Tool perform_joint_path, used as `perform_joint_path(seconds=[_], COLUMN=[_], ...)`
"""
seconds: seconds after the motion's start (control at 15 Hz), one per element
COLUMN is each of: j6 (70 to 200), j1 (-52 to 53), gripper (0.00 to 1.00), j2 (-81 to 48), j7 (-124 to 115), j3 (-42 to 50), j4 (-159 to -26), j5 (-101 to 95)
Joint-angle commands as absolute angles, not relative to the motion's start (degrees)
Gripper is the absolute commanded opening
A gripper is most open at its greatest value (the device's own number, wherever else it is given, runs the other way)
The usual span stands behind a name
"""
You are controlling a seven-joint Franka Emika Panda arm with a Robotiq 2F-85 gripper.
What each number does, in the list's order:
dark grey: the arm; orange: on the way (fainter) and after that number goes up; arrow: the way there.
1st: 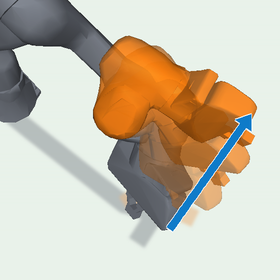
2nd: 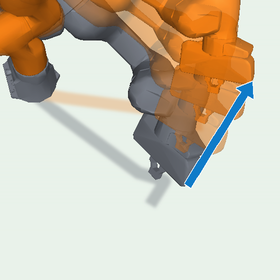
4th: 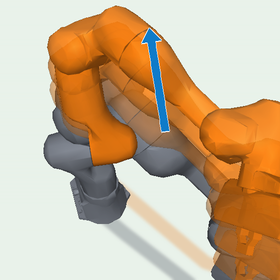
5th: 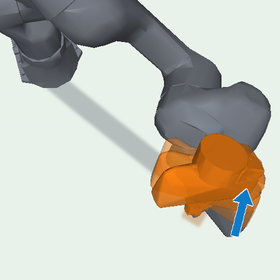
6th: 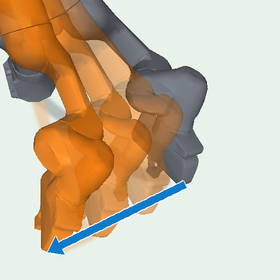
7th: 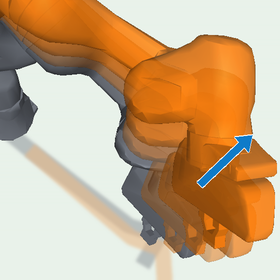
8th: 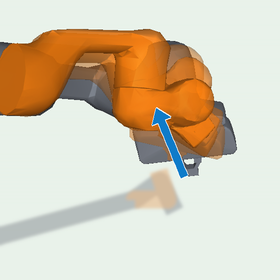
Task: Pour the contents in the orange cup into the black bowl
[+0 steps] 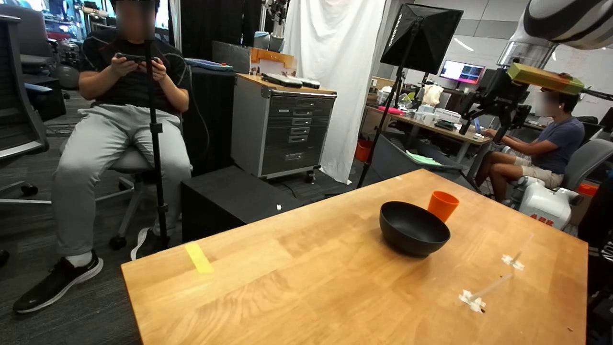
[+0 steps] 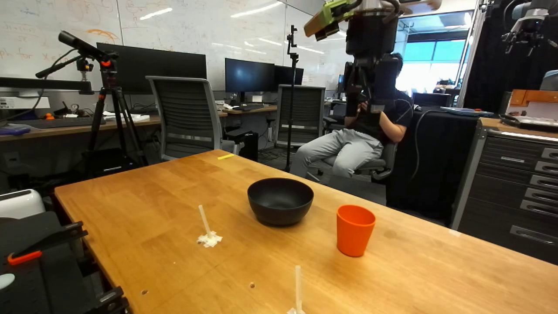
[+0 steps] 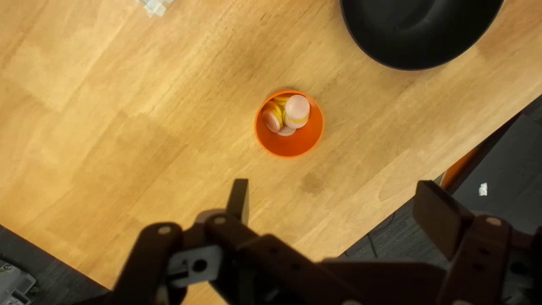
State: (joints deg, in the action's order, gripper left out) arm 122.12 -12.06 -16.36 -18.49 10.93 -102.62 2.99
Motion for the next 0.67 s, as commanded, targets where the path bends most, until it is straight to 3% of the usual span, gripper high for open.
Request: perform_joint_path(seconds=[0.0,0.6], j6=[124.2,127.9], j1=[-11.9,-13.0], gripper=[1.00,1.00], j2=[-18.8,-22.4], j7=[-19.5,-19.4], j3=[11.5,12.0], j4=[-101.7,-102.4], j5=[4.2,4.6])
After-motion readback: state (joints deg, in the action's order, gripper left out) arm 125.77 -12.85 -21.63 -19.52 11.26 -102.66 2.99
